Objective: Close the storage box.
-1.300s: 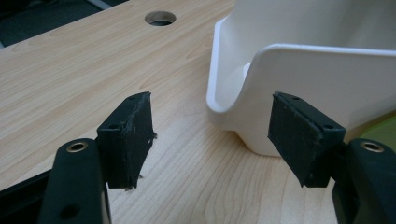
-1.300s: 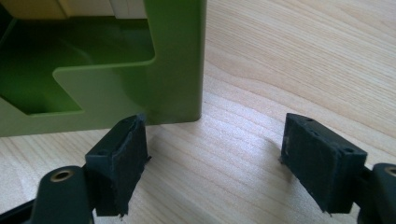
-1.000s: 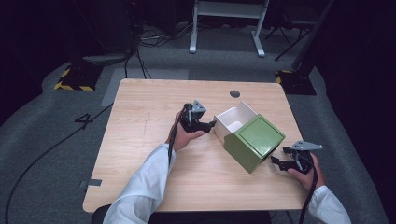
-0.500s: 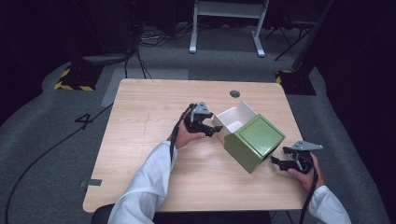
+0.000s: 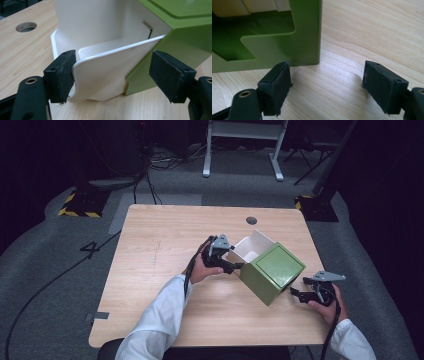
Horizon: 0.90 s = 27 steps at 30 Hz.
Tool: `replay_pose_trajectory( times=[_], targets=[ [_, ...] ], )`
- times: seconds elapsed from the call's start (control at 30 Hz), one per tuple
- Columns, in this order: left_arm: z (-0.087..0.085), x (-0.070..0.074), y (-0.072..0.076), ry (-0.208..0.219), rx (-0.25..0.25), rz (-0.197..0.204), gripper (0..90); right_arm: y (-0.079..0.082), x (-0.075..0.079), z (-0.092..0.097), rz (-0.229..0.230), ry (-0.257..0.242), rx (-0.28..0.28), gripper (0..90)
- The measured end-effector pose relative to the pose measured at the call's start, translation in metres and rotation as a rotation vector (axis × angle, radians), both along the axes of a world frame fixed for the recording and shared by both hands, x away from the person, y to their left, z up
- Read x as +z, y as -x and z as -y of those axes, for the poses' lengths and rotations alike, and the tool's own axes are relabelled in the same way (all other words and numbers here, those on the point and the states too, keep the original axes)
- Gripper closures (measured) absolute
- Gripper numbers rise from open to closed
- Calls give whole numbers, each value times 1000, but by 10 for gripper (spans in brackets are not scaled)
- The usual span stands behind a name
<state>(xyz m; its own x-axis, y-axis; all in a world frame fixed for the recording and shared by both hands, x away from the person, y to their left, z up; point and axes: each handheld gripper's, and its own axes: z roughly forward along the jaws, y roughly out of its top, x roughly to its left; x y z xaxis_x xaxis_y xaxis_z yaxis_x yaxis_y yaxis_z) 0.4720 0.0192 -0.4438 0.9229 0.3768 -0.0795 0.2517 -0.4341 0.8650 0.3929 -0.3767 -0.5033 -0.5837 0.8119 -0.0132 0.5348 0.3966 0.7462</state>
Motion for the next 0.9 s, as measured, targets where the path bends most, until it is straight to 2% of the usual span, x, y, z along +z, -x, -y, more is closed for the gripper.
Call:
replay_pose_trajectory(
  times=[0.13, 0.3, 0.37, 0.47, 0.53, 0.63, 0.67, 0.7, 0.77, 0.9],
  targets=[
    [2, 0, 6, 5, 6, -7, 215, 0, 0, 0, 0, 0, 0, 223],
    [6, 1, 11, -8, -16, -1, 206, 0, 0, 0, 0, 0, 0, 223],
    [7, 0, 13, 1, -21, -17, 196, 0, 0, 0, -1, 0, -1, 222],
    [8, 0, 18, -10, -31, -15, 185, 0, 0, 0, 0, 0, -1, 221],
    [7, 2, 21, -38, -41, 5, 192, 0, 0, 0, 0, 0, -1, 220],
    [1, 2, 21, -62, -2, 29, 207, 0, 0, 0, 1, 1, -3, 219],
    [-2, 1, 19, -60, 21, 29, 208, 0, 0, 0, 1, 2, -3, 219],
    [-8, -2, 15, -61, 43, 12, 220, 0, 0, 0, 1, 2, -4, 219],
    [-13, -5, 12, -76, 62, 13, 237, 0, 0, 0, 1, 1, -4, 219],
    [-23, -19, 3, -117, 59, 4, 239, 0, 0, 0, 0, 1, -3, 219]
  ],
)
